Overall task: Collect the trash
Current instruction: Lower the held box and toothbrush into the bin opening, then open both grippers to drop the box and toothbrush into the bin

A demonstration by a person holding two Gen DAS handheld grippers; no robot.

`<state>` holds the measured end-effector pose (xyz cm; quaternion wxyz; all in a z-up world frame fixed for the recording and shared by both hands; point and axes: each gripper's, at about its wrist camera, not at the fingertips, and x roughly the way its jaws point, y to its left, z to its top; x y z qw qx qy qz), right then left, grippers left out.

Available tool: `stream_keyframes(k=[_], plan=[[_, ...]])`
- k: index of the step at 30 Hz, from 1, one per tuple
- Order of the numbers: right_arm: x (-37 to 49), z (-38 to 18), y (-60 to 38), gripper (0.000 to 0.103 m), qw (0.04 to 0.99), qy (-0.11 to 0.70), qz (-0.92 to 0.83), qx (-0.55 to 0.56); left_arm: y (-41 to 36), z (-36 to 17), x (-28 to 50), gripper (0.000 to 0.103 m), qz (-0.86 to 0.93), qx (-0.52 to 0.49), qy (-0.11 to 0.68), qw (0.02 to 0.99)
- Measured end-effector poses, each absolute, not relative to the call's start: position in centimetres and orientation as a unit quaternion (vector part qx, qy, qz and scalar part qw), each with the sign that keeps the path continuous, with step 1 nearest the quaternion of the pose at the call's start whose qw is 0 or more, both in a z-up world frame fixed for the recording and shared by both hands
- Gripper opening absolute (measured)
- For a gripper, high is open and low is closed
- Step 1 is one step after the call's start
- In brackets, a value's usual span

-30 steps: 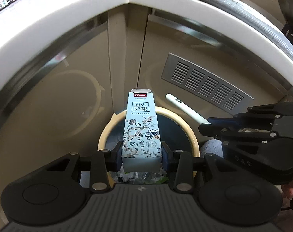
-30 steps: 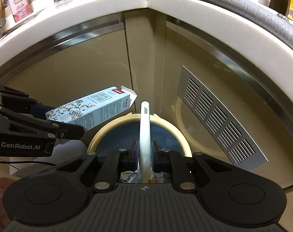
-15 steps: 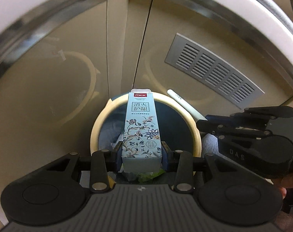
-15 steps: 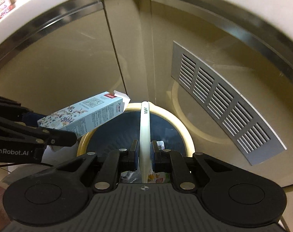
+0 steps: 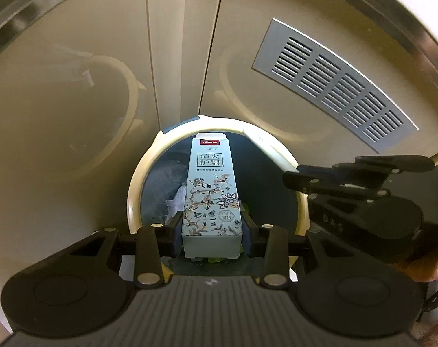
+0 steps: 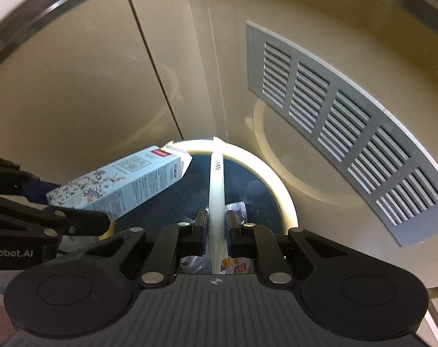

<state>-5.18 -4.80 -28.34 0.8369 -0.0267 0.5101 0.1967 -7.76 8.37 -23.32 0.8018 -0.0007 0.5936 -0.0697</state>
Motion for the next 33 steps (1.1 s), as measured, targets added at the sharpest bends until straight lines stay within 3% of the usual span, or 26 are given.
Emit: stream_keyframes(k=[33], plan=[[-0.9, -35.3, -3.2, 0.014, 0.793, 0.583, 0.175, -0.026, 7.9, -31.9, -3.0, 0.043, -0.038, 0.026, 0.672, 0.739]])
